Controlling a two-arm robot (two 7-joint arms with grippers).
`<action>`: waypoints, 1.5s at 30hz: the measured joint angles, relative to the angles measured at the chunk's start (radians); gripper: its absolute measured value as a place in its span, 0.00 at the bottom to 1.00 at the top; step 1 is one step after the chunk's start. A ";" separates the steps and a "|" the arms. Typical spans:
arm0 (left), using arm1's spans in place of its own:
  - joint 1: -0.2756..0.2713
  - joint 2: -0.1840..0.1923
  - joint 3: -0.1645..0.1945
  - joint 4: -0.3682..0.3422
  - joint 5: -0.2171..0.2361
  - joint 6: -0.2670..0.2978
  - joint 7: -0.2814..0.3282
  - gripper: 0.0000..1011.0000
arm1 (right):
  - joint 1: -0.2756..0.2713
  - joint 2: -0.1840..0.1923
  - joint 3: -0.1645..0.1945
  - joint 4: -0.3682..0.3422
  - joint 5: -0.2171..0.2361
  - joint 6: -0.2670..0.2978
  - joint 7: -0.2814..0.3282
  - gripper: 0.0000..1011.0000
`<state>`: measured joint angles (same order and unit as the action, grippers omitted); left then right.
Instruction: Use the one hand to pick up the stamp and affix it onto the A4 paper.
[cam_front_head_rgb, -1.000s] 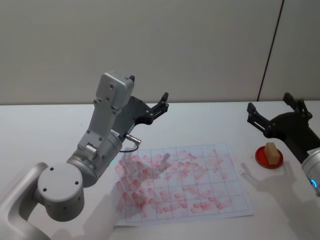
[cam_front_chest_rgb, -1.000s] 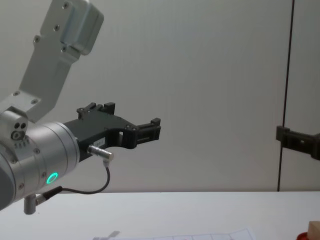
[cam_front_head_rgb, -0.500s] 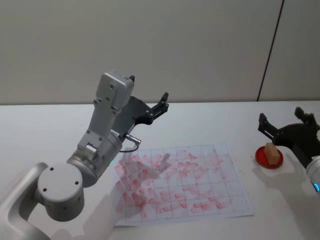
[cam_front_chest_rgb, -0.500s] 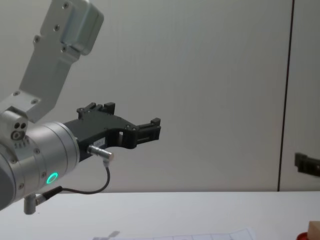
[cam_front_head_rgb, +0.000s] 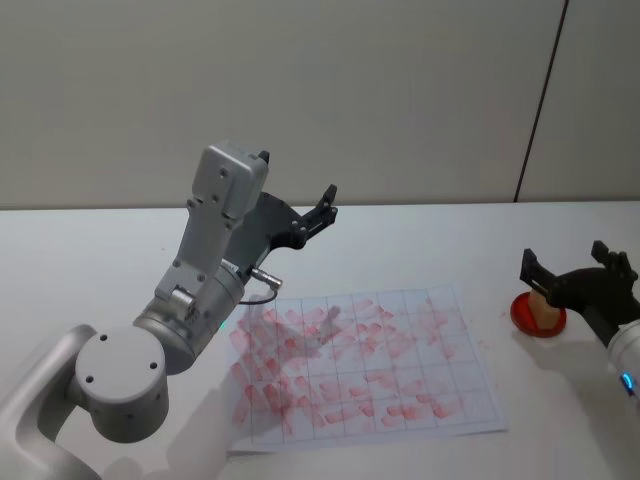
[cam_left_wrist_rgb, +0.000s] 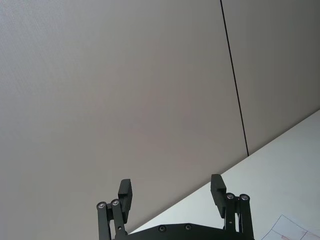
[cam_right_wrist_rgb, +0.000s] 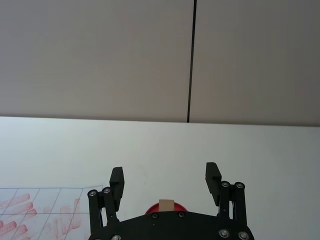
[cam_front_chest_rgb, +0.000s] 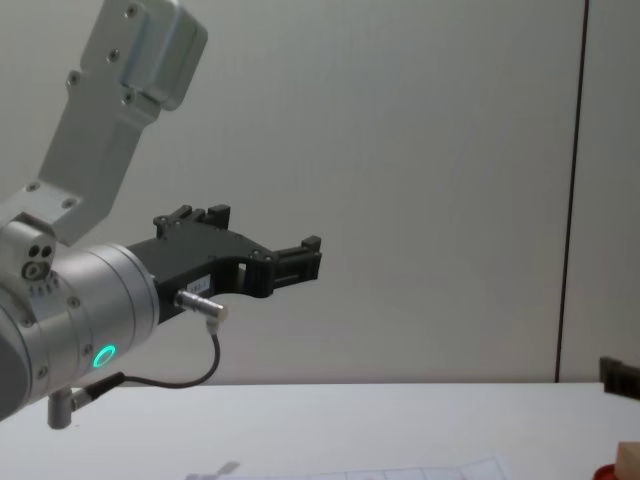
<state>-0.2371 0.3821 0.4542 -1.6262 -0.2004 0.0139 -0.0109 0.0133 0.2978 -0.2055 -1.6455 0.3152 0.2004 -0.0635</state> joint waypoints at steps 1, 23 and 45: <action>0.000 0.000 0.000 0.000 0.000 0.000 0.000 0.99 | 0.001 -0.001 0.000 0.003 0.001 0.002 -0.001 0.99; 0.000 0.000 0.000 0.000 0.000 0.000 0.000 0.99 | 0.016 -0.031 -0.007 0.084 0.005 0.062 -0.005 0.99; 0.000 0.000 0.000 0.000 0.000 0.000 0.000 0.99 | 0.028 -0.059 -0.018 0.132 -0.032 0.075 -0.030 0.47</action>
<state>-0.2371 0.3821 0.4542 -1.6262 -0.2004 0.0139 -0.0109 0.0413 0.2383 -0.2235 -1.5138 0.2830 0.2753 -0.0938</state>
